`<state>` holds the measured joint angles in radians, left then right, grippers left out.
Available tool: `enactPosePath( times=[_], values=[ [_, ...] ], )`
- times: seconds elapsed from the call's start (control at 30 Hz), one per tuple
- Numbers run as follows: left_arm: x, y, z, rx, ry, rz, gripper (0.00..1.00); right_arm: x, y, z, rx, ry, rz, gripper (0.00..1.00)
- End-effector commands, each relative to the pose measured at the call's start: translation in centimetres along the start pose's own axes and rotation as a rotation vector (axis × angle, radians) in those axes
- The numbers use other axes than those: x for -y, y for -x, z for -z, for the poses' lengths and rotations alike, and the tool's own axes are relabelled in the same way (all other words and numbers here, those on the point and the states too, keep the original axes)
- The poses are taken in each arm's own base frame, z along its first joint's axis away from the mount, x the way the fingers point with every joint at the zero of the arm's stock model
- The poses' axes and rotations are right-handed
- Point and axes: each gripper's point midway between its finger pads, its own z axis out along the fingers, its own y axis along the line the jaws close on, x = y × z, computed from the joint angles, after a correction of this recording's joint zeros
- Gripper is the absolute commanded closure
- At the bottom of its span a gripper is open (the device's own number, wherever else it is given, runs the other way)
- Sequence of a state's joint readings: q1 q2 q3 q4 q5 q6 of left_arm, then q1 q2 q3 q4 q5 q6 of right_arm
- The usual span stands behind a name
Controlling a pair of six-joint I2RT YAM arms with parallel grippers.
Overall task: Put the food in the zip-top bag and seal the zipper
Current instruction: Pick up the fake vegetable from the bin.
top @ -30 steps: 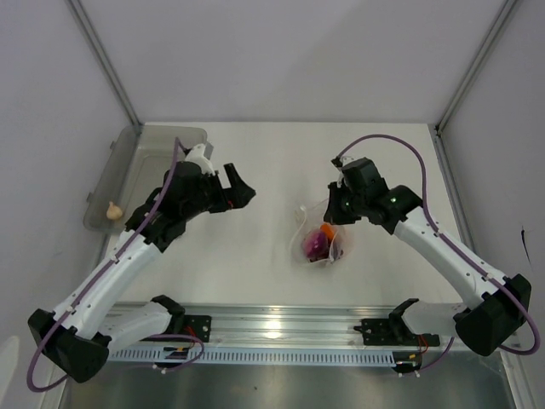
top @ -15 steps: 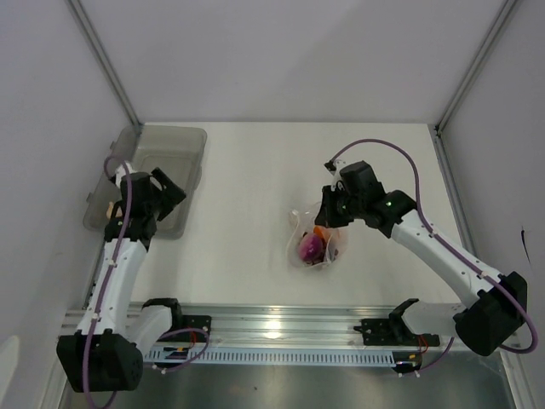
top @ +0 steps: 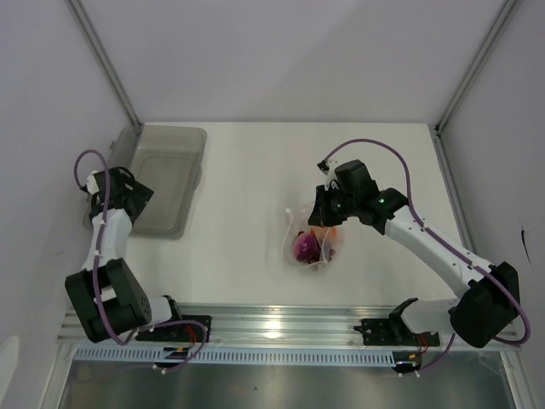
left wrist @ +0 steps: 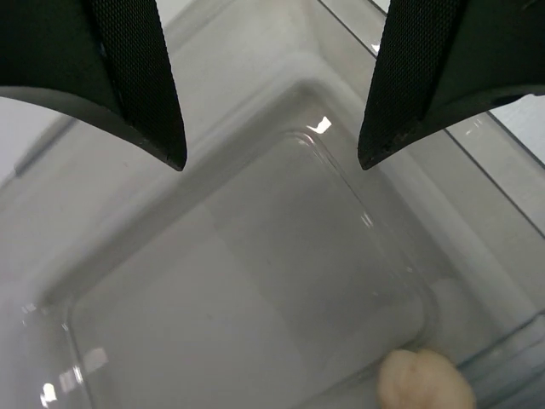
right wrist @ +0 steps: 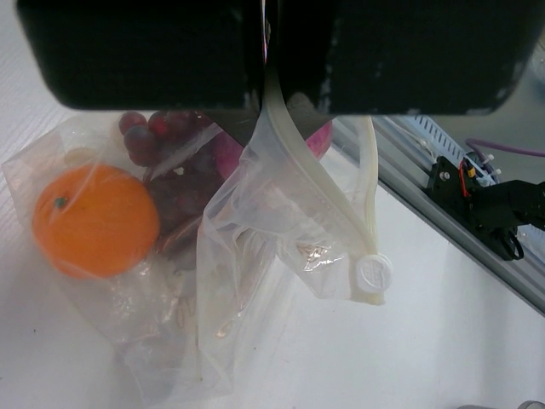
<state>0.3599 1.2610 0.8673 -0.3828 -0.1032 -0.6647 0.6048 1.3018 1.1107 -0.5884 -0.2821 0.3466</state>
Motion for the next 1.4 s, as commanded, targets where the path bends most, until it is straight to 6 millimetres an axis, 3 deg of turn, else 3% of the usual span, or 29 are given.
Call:
enactPosePath(
  times=[0.0,0.13,0.23,0.57,0.83,1.0,1.37],
  values=[
    [-1.1,3.4,-1.1,0.065,0.054,0.096,0.18,-0.8,1.3,0.1,0.044,0.037,0.019,1.0],
    [-3.2,4.0,-3.1,0.058,0.176,0.091,0.21,-0.3,1.1,0.1,0.036,0.016,0.017,1.0],
    [-4.2,5.1,-3.7,0.067,0.276,0.09,0.22,0.0,0.7,0.1,0.023,0.001,0.018,1.0],
    [-7.2,5.9,-5.0,0.109,0.473,0.102,0.21,0.3,-0.9,-0.5,-0.066,-0.014,-0.027,1.0],
    [-6.9,7.7,-6.1,0.126,0.511,0.088,0.2,0.5,-0.5,-0.5,-0.066,-0.053,-0.034,1.0],
    [-5.6,10.3,-6.8,0.155,0.5,0.006,0.2,0.0,-0.1,0.0,-0.058,-0.053,-0.026,1.0],
    [-7.4,10.4,-7.5,0.138,0.628,-0.142,0.19,-1.0,-0.1,-0.3,-0.06,-0.032,-0.019,1.0]
  ],
)
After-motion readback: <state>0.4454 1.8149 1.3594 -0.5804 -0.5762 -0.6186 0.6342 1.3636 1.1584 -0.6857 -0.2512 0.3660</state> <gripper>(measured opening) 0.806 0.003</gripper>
